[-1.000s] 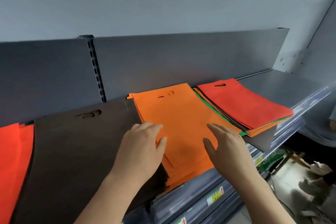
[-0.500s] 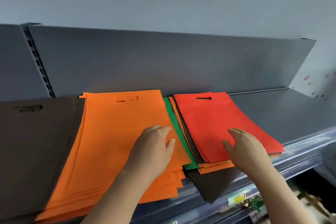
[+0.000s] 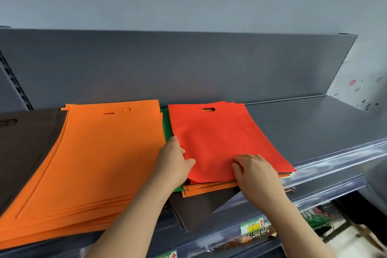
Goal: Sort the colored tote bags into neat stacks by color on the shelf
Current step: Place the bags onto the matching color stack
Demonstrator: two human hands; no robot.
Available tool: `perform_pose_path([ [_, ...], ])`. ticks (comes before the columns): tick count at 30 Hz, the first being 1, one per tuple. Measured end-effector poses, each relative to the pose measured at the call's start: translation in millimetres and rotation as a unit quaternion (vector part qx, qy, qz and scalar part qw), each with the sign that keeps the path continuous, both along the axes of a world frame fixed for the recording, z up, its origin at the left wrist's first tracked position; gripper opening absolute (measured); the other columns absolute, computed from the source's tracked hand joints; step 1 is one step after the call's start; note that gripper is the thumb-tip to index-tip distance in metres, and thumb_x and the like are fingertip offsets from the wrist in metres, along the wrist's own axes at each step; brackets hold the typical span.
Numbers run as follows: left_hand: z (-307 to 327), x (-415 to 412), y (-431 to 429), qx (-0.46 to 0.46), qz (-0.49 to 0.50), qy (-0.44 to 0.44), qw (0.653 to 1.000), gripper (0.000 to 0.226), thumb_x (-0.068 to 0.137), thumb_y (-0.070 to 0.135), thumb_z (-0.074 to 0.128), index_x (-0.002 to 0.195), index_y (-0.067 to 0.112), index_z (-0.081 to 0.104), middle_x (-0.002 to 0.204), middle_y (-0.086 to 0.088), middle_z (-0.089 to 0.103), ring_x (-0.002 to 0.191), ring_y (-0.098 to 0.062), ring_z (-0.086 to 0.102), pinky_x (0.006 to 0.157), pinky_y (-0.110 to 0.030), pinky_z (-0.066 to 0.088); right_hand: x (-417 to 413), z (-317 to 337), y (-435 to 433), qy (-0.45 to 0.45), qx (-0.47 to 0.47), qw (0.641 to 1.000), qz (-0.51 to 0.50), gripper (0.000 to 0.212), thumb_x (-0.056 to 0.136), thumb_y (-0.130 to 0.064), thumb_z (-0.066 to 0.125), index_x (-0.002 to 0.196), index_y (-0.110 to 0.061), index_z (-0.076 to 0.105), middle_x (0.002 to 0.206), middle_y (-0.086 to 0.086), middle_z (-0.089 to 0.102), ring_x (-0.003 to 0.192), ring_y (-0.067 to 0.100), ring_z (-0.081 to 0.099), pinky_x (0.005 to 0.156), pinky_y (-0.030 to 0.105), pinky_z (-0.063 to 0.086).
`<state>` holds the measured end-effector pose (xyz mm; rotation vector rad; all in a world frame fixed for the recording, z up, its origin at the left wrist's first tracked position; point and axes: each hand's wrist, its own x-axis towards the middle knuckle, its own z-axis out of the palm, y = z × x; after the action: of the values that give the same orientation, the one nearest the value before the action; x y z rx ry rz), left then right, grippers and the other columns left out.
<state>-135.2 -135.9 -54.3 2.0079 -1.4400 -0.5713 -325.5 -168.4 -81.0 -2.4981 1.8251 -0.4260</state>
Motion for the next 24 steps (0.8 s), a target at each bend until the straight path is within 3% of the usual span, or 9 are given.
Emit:
perform_pose_path([
  [3, 2, -1, 2, -0.05, 0.01, 0.05, 0.997, 0.078, 0.082, 0.012, 0.07, 0.147, 0.011, 0.026, 0.107, 0.004, 0.058, 0.093, -0.017, 0.059, 0.084, -0.033, 0.05, -14, 2, -5, -0.059, 0.02, 0.998, 0.013, 0.02, 0.092, -0.027, 0.047, 0.09, -0.016, 0.063, 0.097, 0.0, 0.065, 0.096, 0.027, 0.055, 0.076, 0.034, 0.04],
  [5, 4, 2, 5, -0.085, 0.025, 0.063, 0.994, 0.076, 0.083, 0.007, 0.067, 0.147, 0.013, 0.027, 0.101, 0.006, 0.058, 0.089, -0.016, 0.061, 0.081, -0.034, 0.052, -25, 3, -10, -0.058, 0.019, 0.998, -0.024, 0.024, 0.091, -0.033, 0.051, 0.099, -0.014, 0.064, 0.112, 0.005, 0.063, 0.107, 0.03, 0.054, 0.084, 0.035, 0.042],
  [7, 3, 6, 8, -0.091, 0.03, 0.068, 0.993, 0.054, 0.084, 0.006, 0.064, 0.134, 0.019, 0.047, 0.099, 0.005, 0.063, 0.085, -0.017, 0.063, 0.077, -0.039, 0.054, -33, -1, -14, -0.024, 0.02, 0.997, -0.066, 0.031, 0.091, -0.042, 0.048, 0.093, -0.013, 0.06, 0.114, 0.009, 0.062, 0.111, 0.031, 0.054, 0.089, 0.037, 0.041],
  [10, 0, 5, 13, -0.036, 0.016, 0.042, 0.998, 0.014, 0.084, 0.021, 0.063, 0.098, 0.019, 0.062, 0.09, -0.001, 0.067, 0.077, -0.021, 0.064, 0.071, -0.041, 0.055, -30, -5, -12, -0.019, -0.002, 0.998, -0.062, 0.034, 0.093, -0.043, 0.043, 0.076, -0.015, 0.051, 0.091, 0.006, 0.064, 0.093, 0.03, 0.058, 0.079, 0.037, 0.04],
  [12, -2, 1, 14, -0.018, 0.022, 0.031, 0.999, 0.018, 0.083, 0.03, 0.065, 0.096, 0.018, 0.06, 0.092, -0.001, 0.065, 0.079, -0.02, 0.062, 0.072, -0.038, 0.054, -26, -5, -8, -0.012, -0.012, 0.999, -0.044, 0.033, 0.094, -0.041, 0.041, 0.082, -0.015, 0.059, 0.09, 0.003, 0.064, 0.089, 0.027, 0.058, 0.076, 0.035, 0.04],
  [15, 0, -4, 10, -0.015, 0.037, 0.026, 0.999, 0.031, 0.084, 0.027, 0.067, 0.111, 0.017, 0.057, 0.105, 0.0, 0.063, 0.091, -0.021, 0.06, 0.081, -0.038, 0.053, -30, -4, -11, -0.003, -0.008, 0.999, -0.033, 0.034, 0.093, -0.042, 0.041, 0.09, -0.017, 0.063, 0.097, 0.001, 0.064, 0.091, 0.026, 0.058, 0.077, 0.035, 0.042],
  [17, 3, -5, 8, -0.024, 0.046, 0.05, 0.997, 0.04, 0.082, 0.023, 0.07, 0.118, 0.017, 0.055, 0.111, 0.0, 0.062, 0.097, -0.021, 0.06, 0.085, -0.038, 0.052, -36, -4, -14, -0.021, 0.007, 0.999, -0.034, 0.036, 0.092, -0.044, 0.043, 0.099, -0.017, 0.066, 0.107, 0.002, 0.064, 0.1, 0.026, 0.057, 0.084, 0.035, 0.043],
  [20, 5, -7, 6, -0.06, 0.055, 0.072, 0.994, 0.036, 0.08, 0.019, 0.073, 0.113, 0.018, 0.058, 0.108, 0.001, 0.064, 0.094, -0.021, 0.061, 0.083, -0.037, 0.052, -40, -4, -15, -0.034, 0.023, 0.999, -0.025, 0.044, 0.091, -0.051, 0.043, 0.118, -0.022, 0.061, 0.116, 0.0, 0.062, 0.112, 0.024, 0.054, 0.095, 0.035, 0.041],
  [24, 7, -5, 8, -0.081, 0.064, 0.091, 0.99, 0.039, 0.078, 0.018, 0.075, 0.113, 0.019, 0.058, 0.107, 0.002, 0.064, 0.094, -0.02, 0.061, 0.082, -0.035, 0.05, -41, 1, -10, -0.04, 0.001, 0.999, 0.003, 0.037, 0.092, -0.048, 0.044, 0.116, -0.025, 0.061, 0.111, -0.007, 0.064, 0.104, 0.02, 0.057, 0.091, 0.031, 0.038],
])
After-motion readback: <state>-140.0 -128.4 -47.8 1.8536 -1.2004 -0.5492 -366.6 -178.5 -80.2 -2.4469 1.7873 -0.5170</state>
